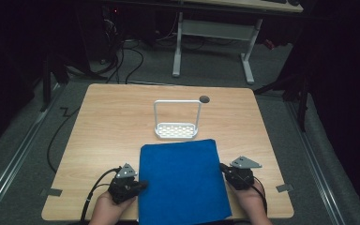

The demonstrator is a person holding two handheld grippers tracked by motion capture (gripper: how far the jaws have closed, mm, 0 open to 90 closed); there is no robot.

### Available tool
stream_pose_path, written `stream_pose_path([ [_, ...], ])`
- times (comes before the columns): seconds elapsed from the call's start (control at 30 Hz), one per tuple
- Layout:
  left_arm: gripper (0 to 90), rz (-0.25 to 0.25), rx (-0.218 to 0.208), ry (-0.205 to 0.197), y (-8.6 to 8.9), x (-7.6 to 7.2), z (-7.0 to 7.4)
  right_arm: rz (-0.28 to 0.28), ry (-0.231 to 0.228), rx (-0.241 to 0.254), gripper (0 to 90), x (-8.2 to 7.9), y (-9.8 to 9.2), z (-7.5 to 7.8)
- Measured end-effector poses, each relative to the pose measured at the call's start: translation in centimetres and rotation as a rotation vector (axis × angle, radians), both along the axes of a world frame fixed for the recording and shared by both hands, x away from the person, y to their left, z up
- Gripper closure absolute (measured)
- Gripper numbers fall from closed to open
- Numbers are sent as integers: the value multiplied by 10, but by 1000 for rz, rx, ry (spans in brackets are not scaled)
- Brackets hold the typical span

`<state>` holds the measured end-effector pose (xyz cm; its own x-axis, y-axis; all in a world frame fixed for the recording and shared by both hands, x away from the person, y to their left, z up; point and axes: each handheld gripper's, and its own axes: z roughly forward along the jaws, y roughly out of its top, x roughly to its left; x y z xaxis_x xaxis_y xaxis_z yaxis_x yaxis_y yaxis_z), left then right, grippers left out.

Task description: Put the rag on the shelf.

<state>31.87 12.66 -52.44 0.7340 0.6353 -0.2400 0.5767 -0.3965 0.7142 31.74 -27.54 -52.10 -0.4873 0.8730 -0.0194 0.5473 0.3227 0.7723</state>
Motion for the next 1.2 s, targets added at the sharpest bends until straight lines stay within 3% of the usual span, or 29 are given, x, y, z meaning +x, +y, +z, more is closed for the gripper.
stream_pose_path([
  [0.1,837,45,-38,-38,0,16,3,15,10,-20,900,8,12,-1],
  [0.17,835,58,-25,-49,-4,26,2,11,22,-53,900,14,18,-4],
  [0.23,839,58,8,-46,-9,31,-2,9,38,-56,900,16,20,-6],
  [0.27,845,53,30,-35,-12,31,-4,15,40,-65,900,17,20,-7],
  [0.37,855,44,44,-50,-12,26,-6,15,43,-56,900,15,20,-8],
  [0.6,865,33,20,-42,-2,13,-8,58,52,-30,897,-1,22,-8],
  [0.77,863,8,6,-7,13,1,-7,111,71,-42,894,-20,24,-6],
  [0.87,863,12,-17,9,19,-2,-9,130,83,-35,894,-27,25,-5],
  [1.0,838,10,-10,10,18,-2,-7,154,84,-48,862,-32,29,-4],
  [1.1,765,51,-17,-24,20,2,-4,155,61,-8,824,-29,25,-2],
  [1.2,727,140,-37,-67,30,15,1,128,49,38,757,-25,18,-1],
])
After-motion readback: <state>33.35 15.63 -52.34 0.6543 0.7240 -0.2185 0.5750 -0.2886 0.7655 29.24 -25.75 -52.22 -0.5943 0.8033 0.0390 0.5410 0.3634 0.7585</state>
